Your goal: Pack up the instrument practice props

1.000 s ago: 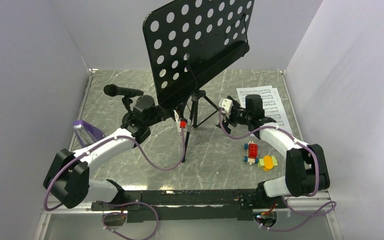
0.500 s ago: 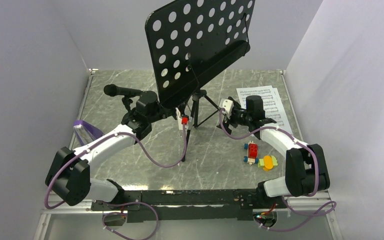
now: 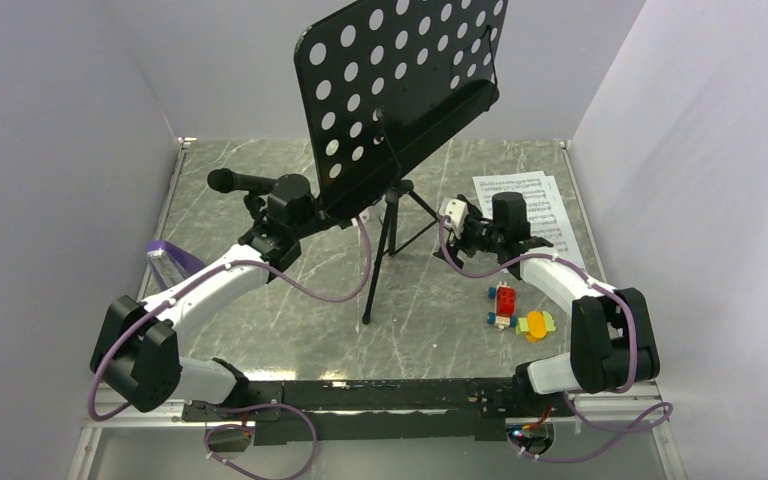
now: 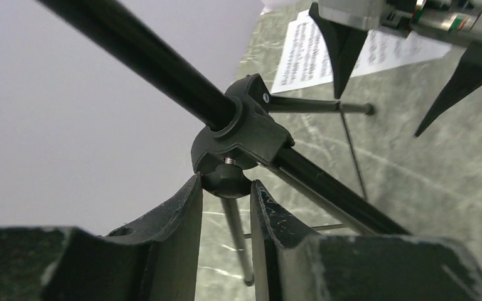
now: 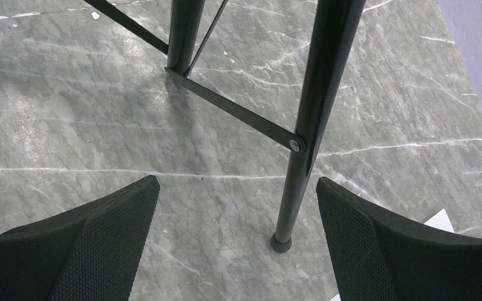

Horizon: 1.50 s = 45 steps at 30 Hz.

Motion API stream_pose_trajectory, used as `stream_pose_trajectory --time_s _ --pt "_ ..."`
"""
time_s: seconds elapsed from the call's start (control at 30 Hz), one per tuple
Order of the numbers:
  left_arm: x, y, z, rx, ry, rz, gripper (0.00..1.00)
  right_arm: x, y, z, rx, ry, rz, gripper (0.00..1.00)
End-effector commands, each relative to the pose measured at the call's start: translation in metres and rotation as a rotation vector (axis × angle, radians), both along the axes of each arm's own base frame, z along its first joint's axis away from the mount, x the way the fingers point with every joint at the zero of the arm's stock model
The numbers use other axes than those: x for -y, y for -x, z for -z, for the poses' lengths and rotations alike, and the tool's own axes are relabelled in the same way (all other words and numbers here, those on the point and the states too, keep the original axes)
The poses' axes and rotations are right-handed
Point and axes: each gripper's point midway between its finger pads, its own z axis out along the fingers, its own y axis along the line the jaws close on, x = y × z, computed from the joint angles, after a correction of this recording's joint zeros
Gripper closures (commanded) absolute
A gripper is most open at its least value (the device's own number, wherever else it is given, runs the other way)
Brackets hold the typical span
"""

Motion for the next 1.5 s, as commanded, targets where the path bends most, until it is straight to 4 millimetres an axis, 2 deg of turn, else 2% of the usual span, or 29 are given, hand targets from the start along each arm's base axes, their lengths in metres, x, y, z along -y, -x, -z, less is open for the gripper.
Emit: stream_pose_trajectory --time_s 0.0,0.17,0.33,0.63,0.8,0.9,1.1,1.33,1.47 --pt "0.015 0.022 -0.007 -0.315 0.156 0.071 0.99 0.002 -0.006 -0.012 0.037 -0.017 0.014 0.02" --pt "0.008 0.015 -0.024 -0.455 0.272 0.078 1.0 0.005 -0.009 -0.011 0.03 -0.017 0.019 0.02" --pt "0.005 0.014 -0.025 -0.669 0.371 0.101 1.0 0.003 -0.013 -0.014 0.031 -0.026 0.021 0.02" --pt "0.001 0.01 -0.047 -0.854 0.381 0.226 1.0 0.004 -0.016 -0.014 0.024 -0.025 0.023 0.02" --pt "-0.005 0.008 -0.037 -1.188 0.362 0.341 0.97 0.006 -0.017 -0.014 0.022 -0.027 0.031 0.02" --pt "-0.008 0.003 -0.027 -1.31 0.349 0.356 0.95 0.008 -0.015 -0.011 0.014 -0.025 0.032 0.02" --pt "-0.011 0.008 -0.014 -1.597 0.349 0.378 0.83 0.009 -0.015 -0.011 0.013 -0.023 0.033 0.02" --pt "-0.021 0.01 -0.013 -1.751 0.36 0.391 0.62 0.007 -0.018 -0.011 0.008 -0.028 0.03 0.02" --pt "-0.022 0.004 -0.019 -1.716 0.382 0.372 0.5 0.007 -0.021 -0.012 0.01 -0.029 0.034 0.02"
